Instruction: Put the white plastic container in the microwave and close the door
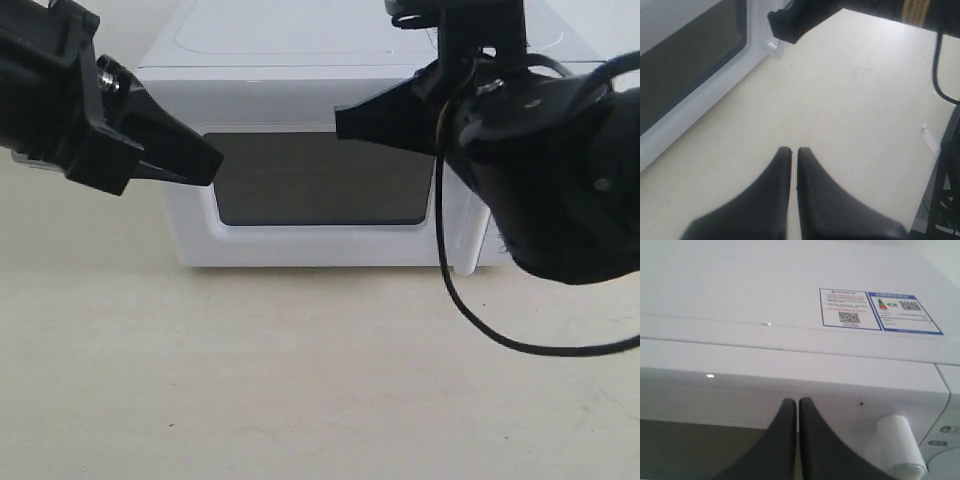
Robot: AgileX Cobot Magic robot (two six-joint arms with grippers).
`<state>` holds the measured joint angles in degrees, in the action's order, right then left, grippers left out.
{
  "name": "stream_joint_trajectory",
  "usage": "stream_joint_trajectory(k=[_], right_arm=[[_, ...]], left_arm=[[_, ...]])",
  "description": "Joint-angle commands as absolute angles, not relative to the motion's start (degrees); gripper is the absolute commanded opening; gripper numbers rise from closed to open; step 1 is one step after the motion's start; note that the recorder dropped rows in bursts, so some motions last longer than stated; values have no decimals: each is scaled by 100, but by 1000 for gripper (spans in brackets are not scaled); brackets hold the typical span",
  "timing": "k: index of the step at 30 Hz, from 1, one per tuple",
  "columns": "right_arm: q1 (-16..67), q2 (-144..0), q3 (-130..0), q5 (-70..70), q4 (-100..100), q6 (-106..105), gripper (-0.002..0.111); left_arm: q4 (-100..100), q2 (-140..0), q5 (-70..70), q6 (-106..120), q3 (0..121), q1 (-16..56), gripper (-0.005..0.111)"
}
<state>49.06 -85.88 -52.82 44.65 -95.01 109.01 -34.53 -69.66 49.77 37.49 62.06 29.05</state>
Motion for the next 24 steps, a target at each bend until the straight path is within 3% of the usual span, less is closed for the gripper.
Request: stream_joint_trajectory(k=[1, 13, 24], right_arm=[[5154, -7937, -4991, 4525, -9396, 10529, 0], [5396, -5209, -3280, 4839, -8346, 9940, 0], [5396, -3121, -3071, 6252, -6619, 9500, 0]], left_arm=[[-3492, -6935, 5075, 3704, 6240, 2938, 4], [-3859, -6935, 5576, 3689, 6240, 2938, 4], [-5167, -6024, 4941, 4197, 5439, 2938, 4]])
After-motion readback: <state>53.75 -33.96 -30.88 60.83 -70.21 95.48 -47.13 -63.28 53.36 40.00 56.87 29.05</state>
